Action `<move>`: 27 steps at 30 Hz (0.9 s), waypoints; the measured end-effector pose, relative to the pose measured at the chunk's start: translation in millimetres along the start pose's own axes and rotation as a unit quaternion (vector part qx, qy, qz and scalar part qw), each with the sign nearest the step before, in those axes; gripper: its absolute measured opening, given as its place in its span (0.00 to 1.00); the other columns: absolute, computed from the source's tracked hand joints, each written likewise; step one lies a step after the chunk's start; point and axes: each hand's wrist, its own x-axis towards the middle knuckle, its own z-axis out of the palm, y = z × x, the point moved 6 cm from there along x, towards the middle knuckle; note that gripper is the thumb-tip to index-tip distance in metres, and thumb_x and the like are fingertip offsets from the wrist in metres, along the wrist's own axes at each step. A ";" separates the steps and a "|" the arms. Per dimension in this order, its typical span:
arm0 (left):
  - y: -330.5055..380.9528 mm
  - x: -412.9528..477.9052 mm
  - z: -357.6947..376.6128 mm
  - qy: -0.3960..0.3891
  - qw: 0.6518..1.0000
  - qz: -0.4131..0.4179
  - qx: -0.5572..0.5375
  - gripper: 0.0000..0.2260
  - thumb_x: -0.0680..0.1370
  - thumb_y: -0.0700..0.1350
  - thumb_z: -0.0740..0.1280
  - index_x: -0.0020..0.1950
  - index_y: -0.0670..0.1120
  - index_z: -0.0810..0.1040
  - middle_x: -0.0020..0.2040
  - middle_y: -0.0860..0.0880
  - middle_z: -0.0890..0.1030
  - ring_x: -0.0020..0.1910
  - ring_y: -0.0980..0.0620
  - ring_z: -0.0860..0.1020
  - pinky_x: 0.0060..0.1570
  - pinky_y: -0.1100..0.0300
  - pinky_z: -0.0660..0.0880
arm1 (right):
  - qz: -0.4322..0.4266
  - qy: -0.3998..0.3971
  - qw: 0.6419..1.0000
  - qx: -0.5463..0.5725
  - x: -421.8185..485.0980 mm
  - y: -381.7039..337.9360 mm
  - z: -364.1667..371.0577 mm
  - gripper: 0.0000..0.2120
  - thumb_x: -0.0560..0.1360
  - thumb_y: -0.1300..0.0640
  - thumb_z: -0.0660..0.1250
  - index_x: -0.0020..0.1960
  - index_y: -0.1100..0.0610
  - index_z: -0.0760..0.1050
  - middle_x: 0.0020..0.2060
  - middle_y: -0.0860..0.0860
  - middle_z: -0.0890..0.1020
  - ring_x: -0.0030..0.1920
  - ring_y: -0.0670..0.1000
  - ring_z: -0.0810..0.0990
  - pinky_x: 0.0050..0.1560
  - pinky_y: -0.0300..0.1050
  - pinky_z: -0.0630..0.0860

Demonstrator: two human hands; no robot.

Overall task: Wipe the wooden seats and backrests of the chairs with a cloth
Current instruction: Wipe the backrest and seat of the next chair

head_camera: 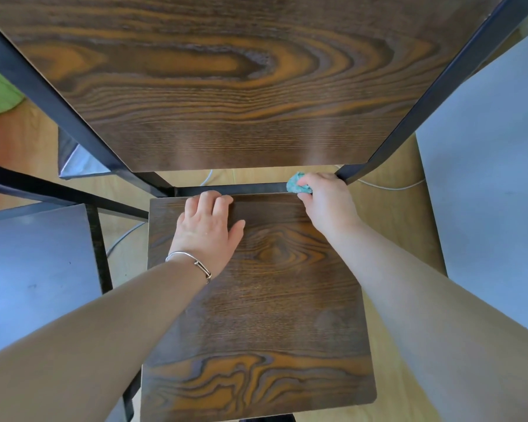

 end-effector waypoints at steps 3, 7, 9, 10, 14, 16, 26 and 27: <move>-4.8 0.1 -1.2 0.001 1.000 -0.004 -0.006 0.23 0.80 0.58 0.56 0.71 0.49 0.64 0.68 0.49 0.65 0.66 0.45 0.62 0.66 0.50 0.66 | 0.026 0.007 0.999 0.025 -0.7 -2.7 -2.6 0.16 0.79 0.54 0.66 0.66 0.53 0.75 0.62 0.54 0.79 0.60 0.53 0.76 0.57 0.43 0.77; -17.4 -4.0 -3.7 0.003 1.000 -0.015 -0.015 0.23 0.79 0.58 0.57 0.71 0.48 0.65 0.67 0.49 0.65 0.66 0.45 0.62 0.65 0.50 0.65 | 0.031 -0.010 0.997 0.071 -1.0 -21.1 -2.6 0.16 0.79 0.55 0.66 0.66 0.52 0.76 0.64 0.53 0.78 0.63 0.52 0.74 0.60 0.42 0.73; -27.5 -8.5 -5.6 0.008 0.999 -0.024 -0.021 0.23 0.79 0.58 0.57 0.71 0.48 0.65 0.67 0.49 0.66 0.65 0.44 0.63 0.64 0.49 0.66 | -0.004 -0.027 0.995 0.091 -0.5 -47.4 7.9 0.16 0.78 0.55 0.67 0.66 0.52 0.76 0.64 0.52 0.78 0.63 0.52 0.75 0.63 0.43 0.71; -33.5 -11.1 -6.5 0.010 0.999 -0.028 -0.022 0.23 0.79 0.58 0.57 0.70 0.48 0.66 0.67 0.49 0.67 0.64 0.44 0.63 0.64 0.49 0.66 | -0.022 -0.031 0.995 0.095 1.2 -63.4 16.0 0.17 0.78 0.54 0.68 0.66 0.52 0.76 0.63 0.52 0.79 0.62 0.52 0.76 0.64 0.43 0.71; -65.3 -24.7 -10.4 0.011 0.998 -0.053 -0.018 0.24 0.79 0.58 0.57 0.71 0.48 0.66 0.66 0.47 0.68 0.63 0.44 0.64 0.62 0.49 0.68 | -0.076 -0.055 0.989 0.112 12.3 -138.6 55.5 0.16 0.76 0.54 0.70 0.64 0.52 0.78 0.58 0.53 0.81 0.56 0.54 0.79 0.60 0.48 0.74; -82.9 -31.7 -13.7 0.014 0.997 -0.067 -0.023 0.24 0.78 0.57 0.58 0.71 0.48 0.67 0.65 0.47 0.68 0.64 0.43 0.64 0.61 0.49 0.68 | -0.098 -0.062 0.988 0.103 17.0 -175.9 70.9 0.14 0.76 0.53 0.70 0.62 0.51 0.80 0.55 0.54 0.82 0.53 0.55 0.79 0.56 0.47 0.75; -121.2 -53.8 -29.2 0.029 0.995 -0.081 -0.050 0.22 0.79 0.56 0.59 0.69 0.47 0.68 0.66 0.47 0.68 0.65 0.42 0.64 0.64 0.47 0.67 | -0.095 -0.062 0.992 0.057 19.2 -197.7 62.3 0.10 0.78 0.53 0.67 0.57 0.55 0.80 0.52 0.54 0.81 0.51 0.55 0.78 0.50 0.45 0.74; -122.1 -55.6 -31.2 0.030 0.995 -0.078 -0.052 0.21 0.79 0.56 0.59 0.69 0.47 0.68 0.66 0.46 0.69 0.64 0.42 0.64 0.63 0.46 0.68 | -0.105 -0.041 0.992 0.060 14.5 -196.5 60.8 0.09 0.78 0.55 0.68 0.56 0.56 0.80 0.52 0.54 0.81 0.52 0.55 0.78 0.52 0.46 0.74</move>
